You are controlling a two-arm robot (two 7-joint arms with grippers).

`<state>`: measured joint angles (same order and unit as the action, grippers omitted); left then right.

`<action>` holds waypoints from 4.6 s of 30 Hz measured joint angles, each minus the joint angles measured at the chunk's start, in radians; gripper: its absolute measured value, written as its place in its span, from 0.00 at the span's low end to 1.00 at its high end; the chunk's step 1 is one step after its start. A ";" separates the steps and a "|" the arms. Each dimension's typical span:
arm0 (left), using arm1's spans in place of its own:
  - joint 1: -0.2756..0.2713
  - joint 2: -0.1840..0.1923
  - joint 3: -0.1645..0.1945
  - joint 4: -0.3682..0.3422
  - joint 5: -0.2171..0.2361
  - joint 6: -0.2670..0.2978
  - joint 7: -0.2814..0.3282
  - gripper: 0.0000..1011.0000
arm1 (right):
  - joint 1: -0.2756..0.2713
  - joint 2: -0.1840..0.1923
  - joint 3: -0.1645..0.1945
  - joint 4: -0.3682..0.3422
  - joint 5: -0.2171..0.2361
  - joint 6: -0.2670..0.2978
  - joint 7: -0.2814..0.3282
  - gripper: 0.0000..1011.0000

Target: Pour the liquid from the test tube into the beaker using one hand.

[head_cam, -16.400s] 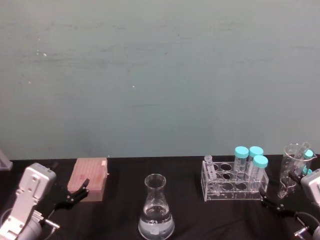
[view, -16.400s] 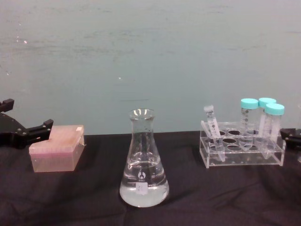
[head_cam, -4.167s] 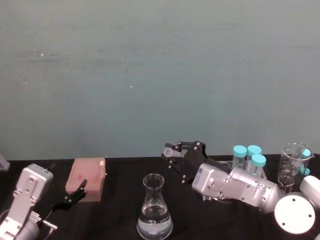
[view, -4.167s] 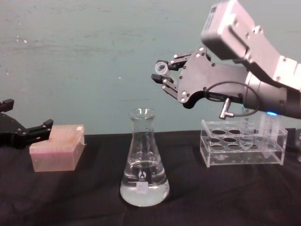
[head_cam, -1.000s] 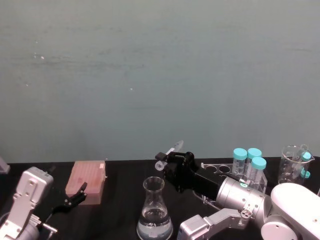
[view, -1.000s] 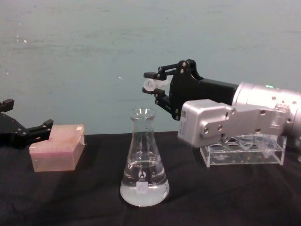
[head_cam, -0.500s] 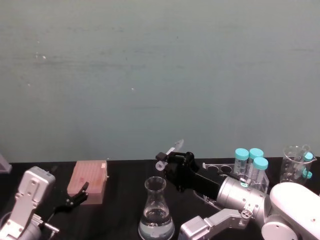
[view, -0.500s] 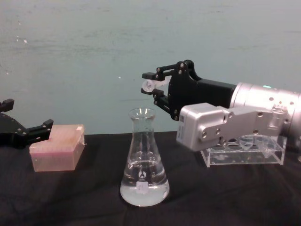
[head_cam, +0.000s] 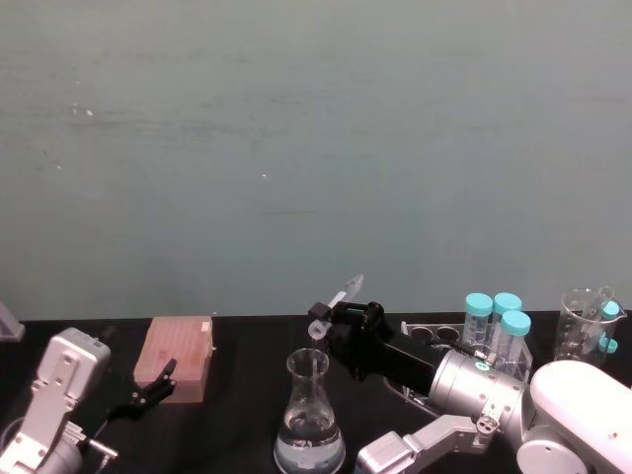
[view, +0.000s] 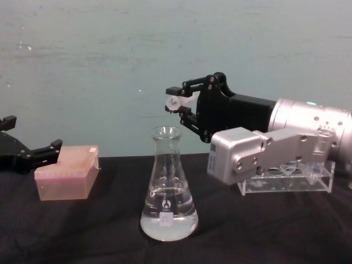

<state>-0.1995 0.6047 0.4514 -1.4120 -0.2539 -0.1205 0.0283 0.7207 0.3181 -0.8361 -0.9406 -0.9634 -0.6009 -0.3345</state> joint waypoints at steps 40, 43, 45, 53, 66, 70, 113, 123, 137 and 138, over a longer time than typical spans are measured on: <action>0.000 0.000 0.000 0.000 0.000 0.000 0.000 0.99 | 0.025 0.011 -0.047 0.010 -0.047 0.018 -0.068 0.22; 0.000 0.000 0.000 0.000 0.000 0.000 0.000 0.99 | 0.028 0.012 -0.052 0.012 -0.053 0.019 -0.075 0.22; 0.000 0.000 0.000 0.000 0.000 0.000 0.000 0.99 | 0.030 0.013 -0.055 0.013 -0.059 0.020 -0.080 0.22; 0.000 0.000 0.000 0.000 0.000 0.000 0.000 0.99 | 0.035 0.015 -0.064 0.017 -0.070 0.026 -0.096 0.22; 0.000 0.000 0.000 0.000 0.000 0.000 0.000 0.99 | 0.046 0.019 -0.080 0.029 -0.090 0.037 -0.125 0.22; 0.000 0.000 0.000 0.000 0.000 0.000 0.000 0.99 | 0.050 0.018 -0.085 0.033 -0.097 0.040 -0.132 0.22; 0.000 0.000 0.000 0.000 0.000 0.000 0.000 0.99 | -0.090 0.060 0.163 -0.207 0.448 0.108 0.291 0.22; 0.000 0.000 0.000 0.000 0.000 0.000 0.000 0.99 | -0.108 0.054 0.318 -0.223 0.821 0.277 0.578 0.22; 0.000 0.000 0.000 0.000 0.000 0.000 0.000 0.99 | -0.061 0.022 0.446 -0.110 1.148 0.530 0.884 0.22; 0.000 0.000 0.000 0.000 0.000 0.000 0.000 0.99 | -0.058 0.022 0.447 -0.103 1.163 0.545 0.899 0.22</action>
<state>-0.1995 0.6046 0.4514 -1.4120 -0.2539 -0.1205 0.0283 0.6630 0.3396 -0.3891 -1.0436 0.2000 -0.0554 0.5643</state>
